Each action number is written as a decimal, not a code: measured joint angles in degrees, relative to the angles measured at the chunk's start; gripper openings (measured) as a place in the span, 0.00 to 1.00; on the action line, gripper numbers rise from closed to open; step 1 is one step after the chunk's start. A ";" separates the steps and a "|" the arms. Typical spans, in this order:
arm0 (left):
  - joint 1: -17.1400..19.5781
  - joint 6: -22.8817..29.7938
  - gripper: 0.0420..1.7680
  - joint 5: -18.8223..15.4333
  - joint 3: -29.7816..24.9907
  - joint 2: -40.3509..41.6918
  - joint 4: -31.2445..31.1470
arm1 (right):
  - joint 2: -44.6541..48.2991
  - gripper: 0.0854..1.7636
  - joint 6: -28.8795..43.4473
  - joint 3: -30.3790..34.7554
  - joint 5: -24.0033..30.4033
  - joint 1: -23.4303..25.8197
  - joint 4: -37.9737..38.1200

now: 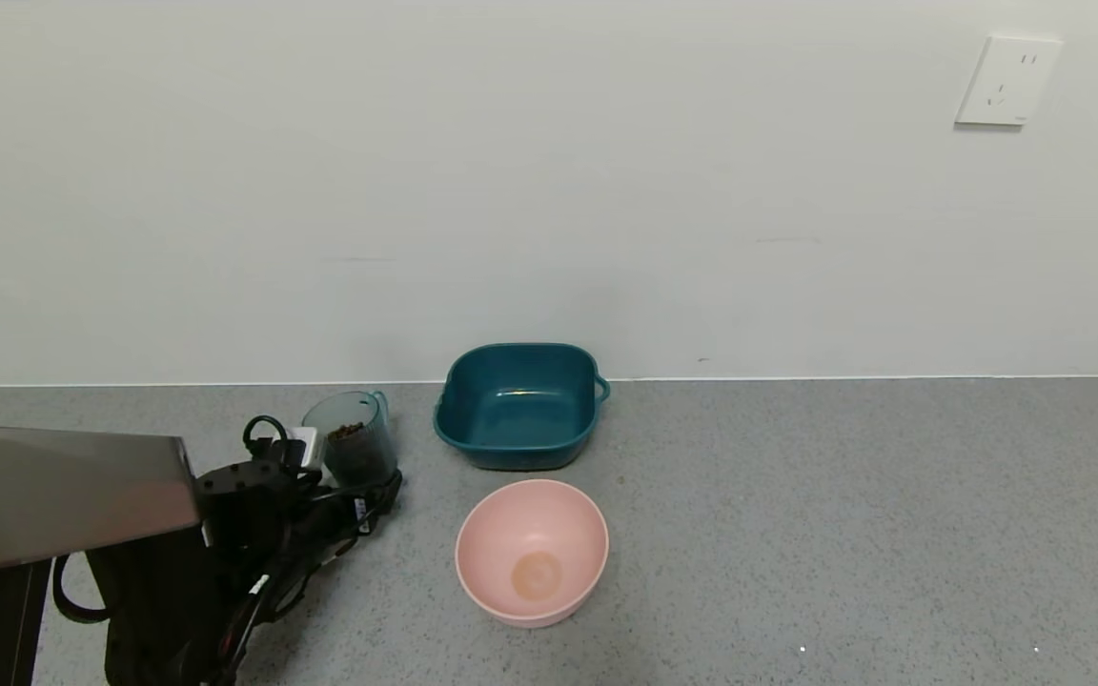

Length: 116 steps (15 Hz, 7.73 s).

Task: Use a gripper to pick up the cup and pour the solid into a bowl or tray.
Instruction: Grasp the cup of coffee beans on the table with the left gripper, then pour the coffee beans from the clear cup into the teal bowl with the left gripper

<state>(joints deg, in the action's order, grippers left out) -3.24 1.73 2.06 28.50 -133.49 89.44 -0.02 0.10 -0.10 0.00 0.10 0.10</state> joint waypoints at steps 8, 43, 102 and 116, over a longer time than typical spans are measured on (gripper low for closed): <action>-0.02 -0.05 0.97 0.44 4.35 -0.11 -0.37 | 0.00 0.97 0.00 0.00 -0.02 0.00 0.00; 0.09 -0.39 0.74 3.78 9.09 1.99 -5.49 | 0.02 0.97 0.00 0.00 0.00 0.00 0.00; -17.04 -81.14 0.74 32.80 45.06 8.11 -51.19 | 0.00 0.97 -0.02 0.00 0.00 0.00 0.00; -17.02 -91.34 0.74 34.77 44.42 6.28 -47.32 | 0.00 0.97 0.00 0.00 0.00 0.00 0.00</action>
<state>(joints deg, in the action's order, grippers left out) -20.26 -89.61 36.83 72.92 -127.21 42.12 -0.02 0.10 -0.10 0.00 0.10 0.10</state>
